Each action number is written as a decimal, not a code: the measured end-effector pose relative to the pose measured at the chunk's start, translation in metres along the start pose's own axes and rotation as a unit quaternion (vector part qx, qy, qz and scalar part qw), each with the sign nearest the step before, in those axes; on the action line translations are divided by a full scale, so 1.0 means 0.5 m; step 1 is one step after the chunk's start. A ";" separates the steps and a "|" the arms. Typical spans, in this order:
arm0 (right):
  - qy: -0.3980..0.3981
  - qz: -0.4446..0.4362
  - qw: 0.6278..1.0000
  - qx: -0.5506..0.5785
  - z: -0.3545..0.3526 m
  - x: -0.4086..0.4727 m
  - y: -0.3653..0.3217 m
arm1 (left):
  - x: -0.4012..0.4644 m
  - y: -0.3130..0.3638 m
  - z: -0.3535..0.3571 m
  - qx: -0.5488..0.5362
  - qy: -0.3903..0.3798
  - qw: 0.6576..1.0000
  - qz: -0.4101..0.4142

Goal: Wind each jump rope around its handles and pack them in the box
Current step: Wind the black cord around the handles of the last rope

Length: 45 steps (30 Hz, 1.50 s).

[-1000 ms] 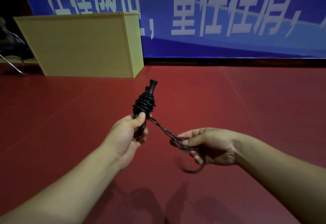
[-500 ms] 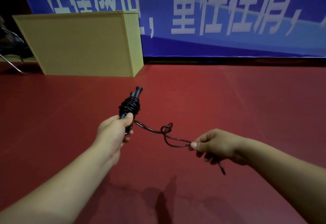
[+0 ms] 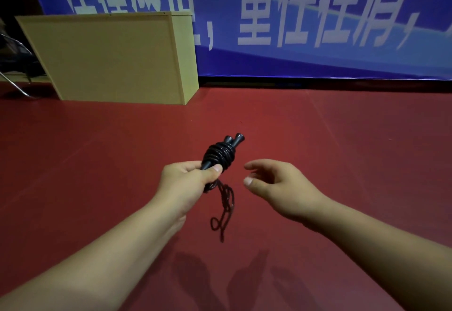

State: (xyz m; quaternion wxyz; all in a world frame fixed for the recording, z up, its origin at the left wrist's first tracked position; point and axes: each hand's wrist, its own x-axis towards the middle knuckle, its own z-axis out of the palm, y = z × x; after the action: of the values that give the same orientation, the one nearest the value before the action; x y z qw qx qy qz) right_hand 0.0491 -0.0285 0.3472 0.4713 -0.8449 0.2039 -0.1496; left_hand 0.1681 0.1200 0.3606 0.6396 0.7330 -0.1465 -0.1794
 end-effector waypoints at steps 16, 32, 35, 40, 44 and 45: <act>0.016 -0.059 0.989 -0.134 0.018 0.000 0.002 | -0.014 -0.003 0.005 -0.065 -0.106 0.989 -0.077; 0.032 0.054 0.979 0.192 0.051 -0.006 -0.026 | -0.015 -0.002 0.002 -0.116 -0.098 0.982 -0.109; 0.016 -0.008 0.996 0.091 0.050 -0.013 -0.025 | -0.023 0.004 0.004 -0.127 -0.139 0.973 -0.130; 0.023 -0.021 1.000 0.001 0.045 -0.008 -0.019 | -0.024 0.007 0.004 -0.120 -0.139 0.978 -0.100; -0.025 0.057 0.997 0.045 0.033 -0.006 -0.018 | -0.006 0.005 -0.009 -0.110 -0.050 0.990 -0.069; -0.047 0.077 0.994 0.068 0.028 -0.007 -0.020 | -0.001 0.002 -0.015 -0.091 -0.036 0.993 -0.060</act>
State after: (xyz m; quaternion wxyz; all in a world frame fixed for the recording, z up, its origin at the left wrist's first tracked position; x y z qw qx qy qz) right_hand 0.0545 -0.0118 0.3482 0.5470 -0.7988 0.2353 -0.0859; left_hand 0.1711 0.1265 0.3626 0.6860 0.6723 -0.1083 -0.2564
